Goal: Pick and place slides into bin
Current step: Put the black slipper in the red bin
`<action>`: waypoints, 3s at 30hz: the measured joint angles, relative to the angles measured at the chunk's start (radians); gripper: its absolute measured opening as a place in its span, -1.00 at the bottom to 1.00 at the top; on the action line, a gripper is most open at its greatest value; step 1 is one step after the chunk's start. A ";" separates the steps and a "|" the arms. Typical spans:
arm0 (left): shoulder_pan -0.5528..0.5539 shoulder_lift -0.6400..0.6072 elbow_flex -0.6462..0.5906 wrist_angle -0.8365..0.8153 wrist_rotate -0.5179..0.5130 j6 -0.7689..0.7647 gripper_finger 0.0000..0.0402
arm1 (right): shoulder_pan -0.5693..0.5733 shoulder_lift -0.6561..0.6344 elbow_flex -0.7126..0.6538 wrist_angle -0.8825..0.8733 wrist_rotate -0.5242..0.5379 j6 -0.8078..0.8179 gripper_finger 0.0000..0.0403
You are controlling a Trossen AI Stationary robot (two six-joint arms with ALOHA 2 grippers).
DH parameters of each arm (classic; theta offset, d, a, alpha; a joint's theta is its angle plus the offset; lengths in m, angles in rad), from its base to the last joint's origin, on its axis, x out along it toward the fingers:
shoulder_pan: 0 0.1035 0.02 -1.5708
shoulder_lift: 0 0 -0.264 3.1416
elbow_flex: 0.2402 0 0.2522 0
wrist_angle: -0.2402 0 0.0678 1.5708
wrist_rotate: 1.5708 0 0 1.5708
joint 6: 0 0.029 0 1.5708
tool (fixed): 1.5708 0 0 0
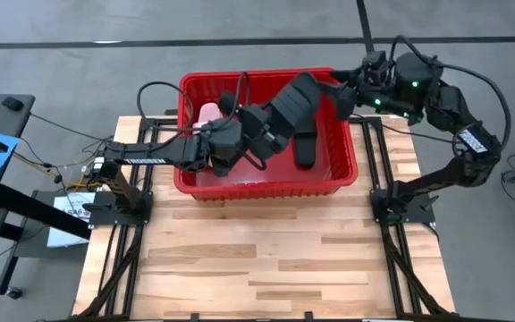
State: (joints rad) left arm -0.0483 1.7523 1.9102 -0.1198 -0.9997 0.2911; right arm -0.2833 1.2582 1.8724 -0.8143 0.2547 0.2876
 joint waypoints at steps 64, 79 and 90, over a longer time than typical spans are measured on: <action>-0.156 -0.001 0.000 -0.047 -0.369 0.152 -0.01 | -0.122 0.101 0.064 -0.121 -0.177 -0.164 -0.95; -0.509 -0.234 0.000 -0.085 -0.563 0.105 -0.01 | -0.271 0.109 0.131 -0.177 -0.186 -0.377 -0.95; -0.717 -0.469 0.001 -0.392 -0.239 -0.197 -0.01 | -0.393 0.219 0.131 -0.354 -0.386 -0.567 -0.95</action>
State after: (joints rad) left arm -0.7650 1.2837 1.9114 -0.5119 -1.2387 0.0942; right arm -0.6758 1.4771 2.0037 -1.1687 -0.1315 -0.2789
